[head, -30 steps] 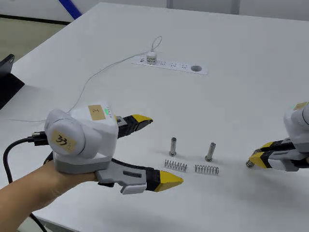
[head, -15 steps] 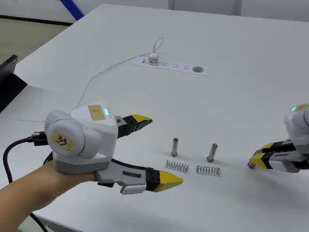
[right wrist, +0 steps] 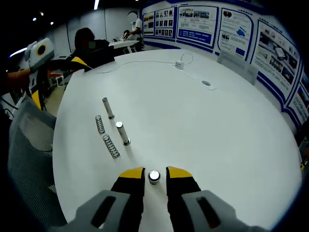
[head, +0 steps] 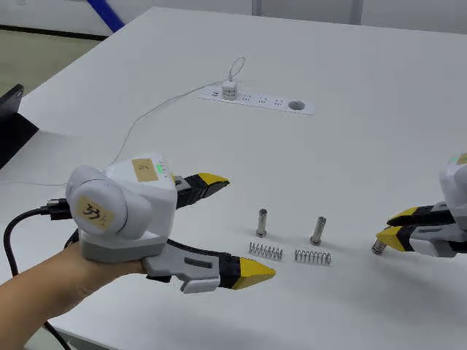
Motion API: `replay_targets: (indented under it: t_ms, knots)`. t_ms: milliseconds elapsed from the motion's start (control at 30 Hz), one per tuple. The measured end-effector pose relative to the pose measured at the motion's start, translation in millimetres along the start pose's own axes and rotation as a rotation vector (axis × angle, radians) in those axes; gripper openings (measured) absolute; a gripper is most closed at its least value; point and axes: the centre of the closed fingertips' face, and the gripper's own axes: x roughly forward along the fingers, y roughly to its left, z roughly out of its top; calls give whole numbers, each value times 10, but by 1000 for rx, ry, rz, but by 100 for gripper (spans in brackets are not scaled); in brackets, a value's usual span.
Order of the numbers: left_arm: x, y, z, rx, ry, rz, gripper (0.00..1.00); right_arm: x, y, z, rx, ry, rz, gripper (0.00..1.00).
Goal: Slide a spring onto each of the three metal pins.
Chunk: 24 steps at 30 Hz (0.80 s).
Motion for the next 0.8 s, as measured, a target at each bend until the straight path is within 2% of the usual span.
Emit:
replay_targets:
  t_ms: [100, 167, 200, 300, 400, 533, 667, 800]
  knots:
    - [-2, 9, -10, 1, 3, 2, 83, -81, 46, 199, -61, -84, -8, 18]
    - [-2, 7, -19, 2, 4, 0, 83, -111, 158, 312, -119, -126, 14, 18]
    - [-2, 5, -31, 3, 7, 0, 83, -107, 252, 355, -153, -136, 45, 18]
    - [-1, -1, -51, 2, 11, -3, 83, -35, 481, 391, -243, -128, 118, 18]
    - [-6, 1, -60, 3, 13, -2, 83, 82, 654, 381, -260, -117, 173, 18]
    - [-36, 18, -83, 0, 16, 3, 83, 284, 744, 249, -261, -58, 207, 18]
    - [-63, 46, -118, -5, 23, 11, 83, 428, 788, 164, -244, -22, 239, 18]
    - [-87, 59, -138, -8, 28, 14, 83, 544, 825, 52, -262, 27, 260, 18]
